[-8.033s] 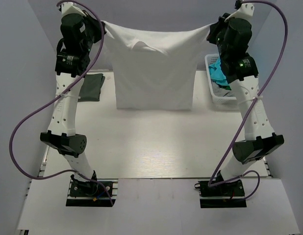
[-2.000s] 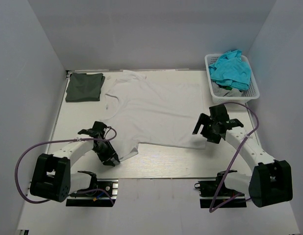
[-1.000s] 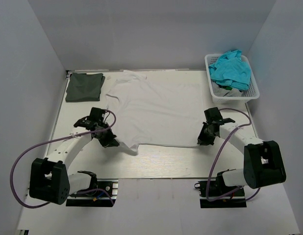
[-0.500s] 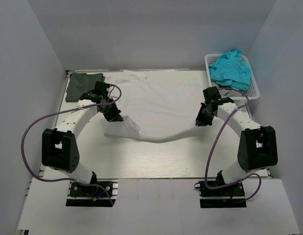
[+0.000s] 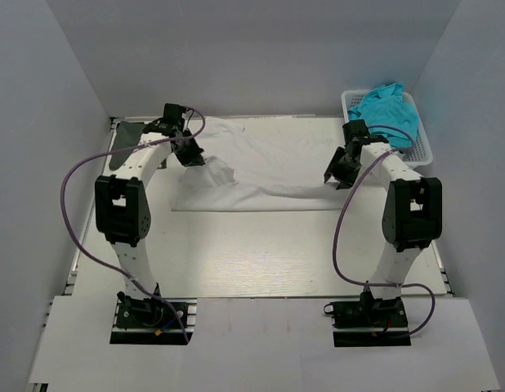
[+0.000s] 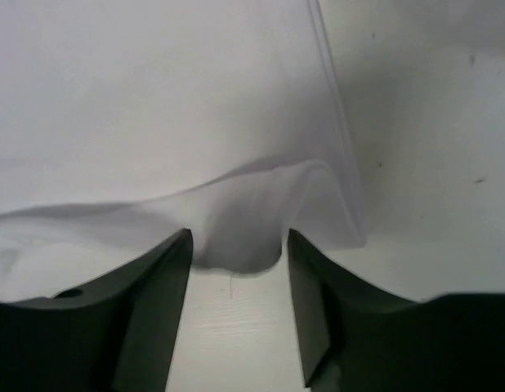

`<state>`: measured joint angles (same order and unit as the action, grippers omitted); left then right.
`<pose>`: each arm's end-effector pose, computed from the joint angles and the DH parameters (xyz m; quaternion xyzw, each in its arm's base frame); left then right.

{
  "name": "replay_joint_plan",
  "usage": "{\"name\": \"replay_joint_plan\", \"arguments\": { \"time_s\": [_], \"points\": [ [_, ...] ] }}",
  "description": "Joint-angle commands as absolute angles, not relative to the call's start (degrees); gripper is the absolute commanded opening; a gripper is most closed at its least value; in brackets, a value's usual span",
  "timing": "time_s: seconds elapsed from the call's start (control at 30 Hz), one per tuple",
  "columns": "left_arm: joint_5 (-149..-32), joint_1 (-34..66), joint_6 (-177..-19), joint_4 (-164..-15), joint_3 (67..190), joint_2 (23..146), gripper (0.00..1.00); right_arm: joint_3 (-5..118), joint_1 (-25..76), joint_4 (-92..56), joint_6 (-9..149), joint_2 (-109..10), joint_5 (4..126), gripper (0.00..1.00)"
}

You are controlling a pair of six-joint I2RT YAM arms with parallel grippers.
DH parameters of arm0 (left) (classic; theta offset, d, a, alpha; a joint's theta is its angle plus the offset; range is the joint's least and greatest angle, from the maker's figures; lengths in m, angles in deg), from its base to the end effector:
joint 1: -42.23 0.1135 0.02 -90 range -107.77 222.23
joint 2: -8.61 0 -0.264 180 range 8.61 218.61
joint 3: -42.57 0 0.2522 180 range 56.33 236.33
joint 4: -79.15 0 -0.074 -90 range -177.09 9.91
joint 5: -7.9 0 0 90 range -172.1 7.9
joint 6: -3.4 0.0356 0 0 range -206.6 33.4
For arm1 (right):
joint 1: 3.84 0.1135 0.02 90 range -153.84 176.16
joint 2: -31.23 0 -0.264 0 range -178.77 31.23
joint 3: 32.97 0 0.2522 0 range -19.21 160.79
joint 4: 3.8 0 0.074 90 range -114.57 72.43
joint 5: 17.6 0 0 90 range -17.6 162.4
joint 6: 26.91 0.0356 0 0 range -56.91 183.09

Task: Fold and stack the t-shirts
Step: Fold the flattened tshirt in 1/3 of the way

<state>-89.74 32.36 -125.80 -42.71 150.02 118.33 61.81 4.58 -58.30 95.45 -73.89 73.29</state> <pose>0.4081 -0.0758 0.2570 -0.2278 0.9376 -0.1644 0.2050 0.3795 0.0556 0.2239 0.2041 0.9544 0.0688 0.2068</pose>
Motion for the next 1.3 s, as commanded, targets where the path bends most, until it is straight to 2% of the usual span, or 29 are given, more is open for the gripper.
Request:
{"name": "replay_joint_plan", "arguments": {
  "time_s": [0.0, 0.03, 0.1, 0.13, 0.17, 0.23, 0.3, 0.47, 0.63, 0.87, 1.03, 1.17, 1.27],
  "points": [
    [-88.34, 33.0, -123.25, -43.84, 155.37, 122.94, 0.08, 66.74, 3.19, -60.89, 94.64, -77.22, 73.02, 0.6],
    [-88.95, 33.0, -122.38, -45.67, 157.03, 123.92, 0.28, 67.27, 3.1, -60.98, 94.21, -79.05, 72.93, 0.66],
    [-88.95, 33.0, -121.66, -48.05, 158.45, 125.24, 0.55, 69.38, 3.01, -60.81, 93.85, -80.03, 71.0, 0.68],
    [-88.95, 33.0, -119.92, -48.93, 160.55, 126.72, 0.62, 69.82, 2.93, -60.72, 93.24, -80.3, 69.86, 0.76],
    [-88.43, 33.0, -119.91, -48.25, 162.22, 127.35, 0.99, 70.35, 3.27, -60.55, 92.54, -80.3, 69.33, 0.81],
    [-85.19, 33.0, -119.29, -45.09, 167.13, 128.58, 1.0, 69.57, 3.28, -59.32, 91.92, -79.08, 67.58, 0.9],
    [-84.21, 33.0, -118.51, -42.17, 167.69, 127.8, 1.0, 65.81, 3.45, -57.48, 91.3, -75.75, 66.43, 0.9],
    [-88.85, 31.68, -117.18, -50.86, 152.16, 119.28, 1.0, 57.01, 3.98, -48.6, 91.13, -68.09, 59.31, 0.9],
    [-93.79, 31.68, -120.52, -58.25, 137.99, 115.58, 1.0, 51.19, 4.5, -43.85, 91.04, -70.45, 55.35, 0.9],
    [-92.21, 31.68, -123.95, -64.94, 126.21, 115.49, 1.0, 46.1, 5.12, -40.68, 90.34, -72.22, 63.25, 0.9],
    [-91.15, 31.68, -125.27, -60.12, 119.53, 113.92, 1.0, 38.02, 5.74, -40.68, 90.33, -67.04, 68.53, 0.9],
    [-90.54, 31.16, -127.46, -52.82, 111.19, 108.21, 1.0, 27.15, 6.53, -41.47, 92.17, -59.41, 68.27, 0.9],
    [-92.37, 31.16, -128.69, -47.29, 100.58, 99.87, 1.0, 20.73, 8.02, -43.58, 94.1, -53.68, 66.26, 0.9]
  ]
}}
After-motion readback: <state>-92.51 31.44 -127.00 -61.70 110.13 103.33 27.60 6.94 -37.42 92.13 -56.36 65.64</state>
